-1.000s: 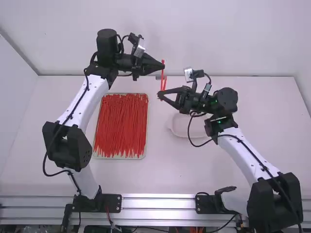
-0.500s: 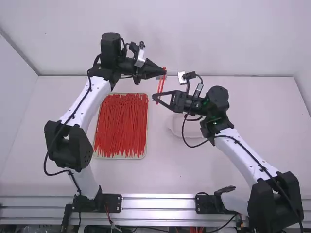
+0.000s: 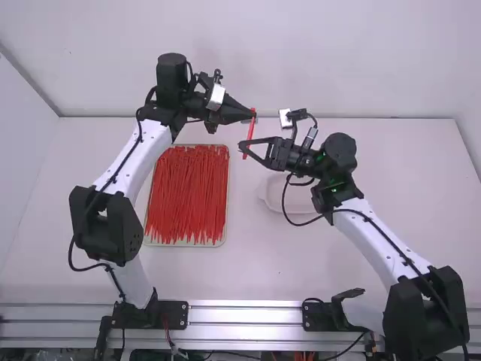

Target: Fasten the cable tie

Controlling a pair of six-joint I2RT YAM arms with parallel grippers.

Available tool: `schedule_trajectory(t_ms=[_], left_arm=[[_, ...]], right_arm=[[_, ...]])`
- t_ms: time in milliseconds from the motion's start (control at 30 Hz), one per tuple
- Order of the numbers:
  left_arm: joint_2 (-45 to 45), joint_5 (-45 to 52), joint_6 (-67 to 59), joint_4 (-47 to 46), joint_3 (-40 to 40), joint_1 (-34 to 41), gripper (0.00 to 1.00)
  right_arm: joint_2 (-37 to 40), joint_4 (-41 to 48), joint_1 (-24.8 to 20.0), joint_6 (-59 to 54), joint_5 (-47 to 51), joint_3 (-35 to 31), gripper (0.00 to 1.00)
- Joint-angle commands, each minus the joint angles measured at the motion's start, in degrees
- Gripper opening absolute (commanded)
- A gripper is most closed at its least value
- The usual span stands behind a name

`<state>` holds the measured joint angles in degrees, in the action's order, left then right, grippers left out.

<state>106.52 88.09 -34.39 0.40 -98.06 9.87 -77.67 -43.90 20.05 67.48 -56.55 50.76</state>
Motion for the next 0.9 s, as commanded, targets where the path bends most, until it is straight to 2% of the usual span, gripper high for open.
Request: schedule_trajectory(t_ms=[0,867], left_arm=[[0.2,1.9,-1.4,0.0,0.1,0.3,0.02],[0.2,1.9,-1.4,0.1,0.2,2.1,0.02]], right_arm=[[0.8,-0.2,0.0,0.2,1.0,1.3,0.0],[0.8,1.3,-0.2,-0.4,5.6,1.3,0.0]])
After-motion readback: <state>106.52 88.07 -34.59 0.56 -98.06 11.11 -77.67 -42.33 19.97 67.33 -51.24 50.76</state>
